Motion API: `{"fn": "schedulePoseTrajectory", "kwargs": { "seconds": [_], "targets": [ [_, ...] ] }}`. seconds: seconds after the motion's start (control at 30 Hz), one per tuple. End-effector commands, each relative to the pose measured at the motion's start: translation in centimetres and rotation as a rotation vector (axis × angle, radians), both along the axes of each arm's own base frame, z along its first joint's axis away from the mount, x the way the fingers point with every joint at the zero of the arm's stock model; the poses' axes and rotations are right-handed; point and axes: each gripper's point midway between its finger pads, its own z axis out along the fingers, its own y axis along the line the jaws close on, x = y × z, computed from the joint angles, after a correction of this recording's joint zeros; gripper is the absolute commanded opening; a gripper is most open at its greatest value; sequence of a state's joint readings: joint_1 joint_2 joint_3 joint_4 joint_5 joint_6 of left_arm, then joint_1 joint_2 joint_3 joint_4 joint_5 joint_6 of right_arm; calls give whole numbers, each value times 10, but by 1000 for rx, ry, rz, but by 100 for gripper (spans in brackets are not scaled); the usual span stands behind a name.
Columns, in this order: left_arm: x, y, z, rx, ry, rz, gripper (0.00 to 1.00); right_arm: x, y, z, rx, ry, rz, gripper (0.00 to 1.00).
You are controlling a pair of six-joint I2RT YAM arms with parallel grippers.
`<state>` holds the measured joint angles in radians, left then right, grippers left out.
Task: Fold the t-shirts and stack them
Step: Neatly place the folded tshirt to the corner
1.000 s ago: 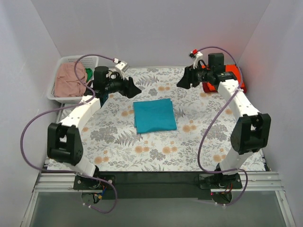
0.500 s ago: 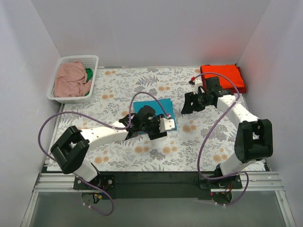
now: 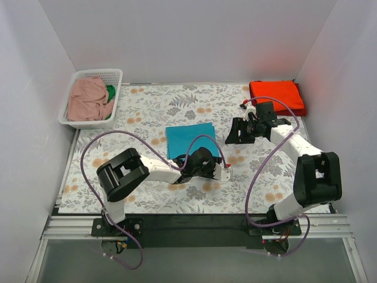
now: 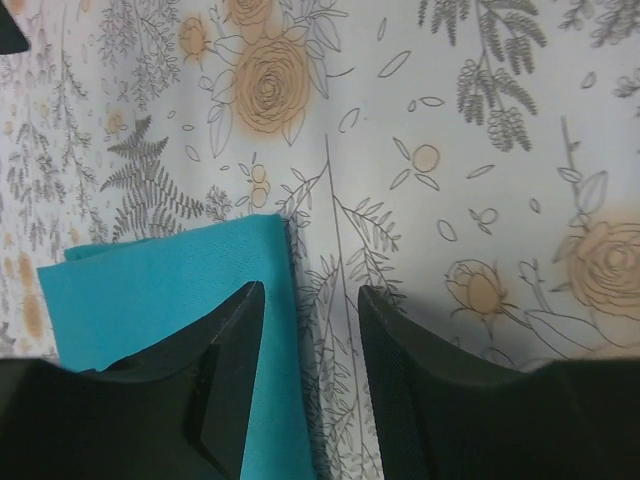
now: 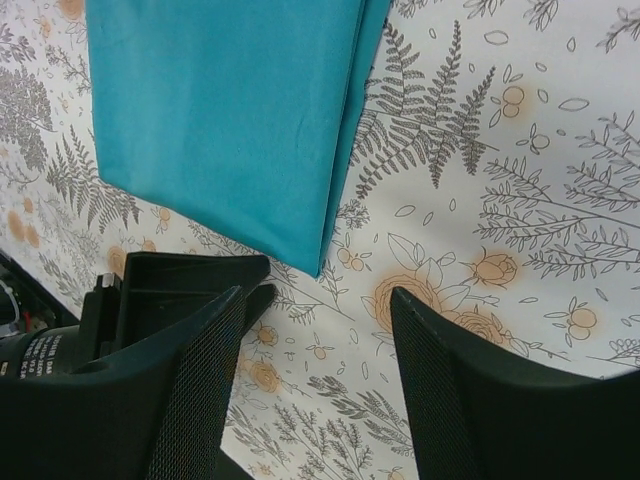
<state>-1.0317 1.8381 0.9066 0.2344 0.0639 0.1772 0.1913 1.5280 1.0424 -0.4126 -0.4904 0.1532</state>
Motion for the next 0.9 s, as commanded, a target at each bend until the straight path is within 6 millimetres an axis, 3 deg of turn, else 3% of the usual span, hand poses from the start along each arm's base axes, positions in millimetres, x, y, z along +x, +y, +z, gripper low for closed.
{"fn": "schedulePoseTrajectory", "kwargs": {
  "seconds": [0.0,0.23,0.3,0.43,0.53,0.67,0.87],
  "targets": [
    [14,-3,-5,15,-101,-9,41,2,2,-7,34,37,-49,66],
    [17,-5,-23,17,-73,13,20,0,8,-25,101,102,-69,66],
    [21,-5,-25,-15,11,50,15,1,7,-35,109,122,-76,66],
    [31,-8,-5,-100,109,110,0,8,13,-47,147,116,-79,65],
    [31,-8,6,-139,151,104,0,8,18,-54,189,146,-89,66],
    [29,-14,31,-211,199,95,0,20,26,-50,265,114,-110,71],
    [32,-18,53,-263,223,96,0,24,36,-50,352,152,-147,75]
  ]
}}
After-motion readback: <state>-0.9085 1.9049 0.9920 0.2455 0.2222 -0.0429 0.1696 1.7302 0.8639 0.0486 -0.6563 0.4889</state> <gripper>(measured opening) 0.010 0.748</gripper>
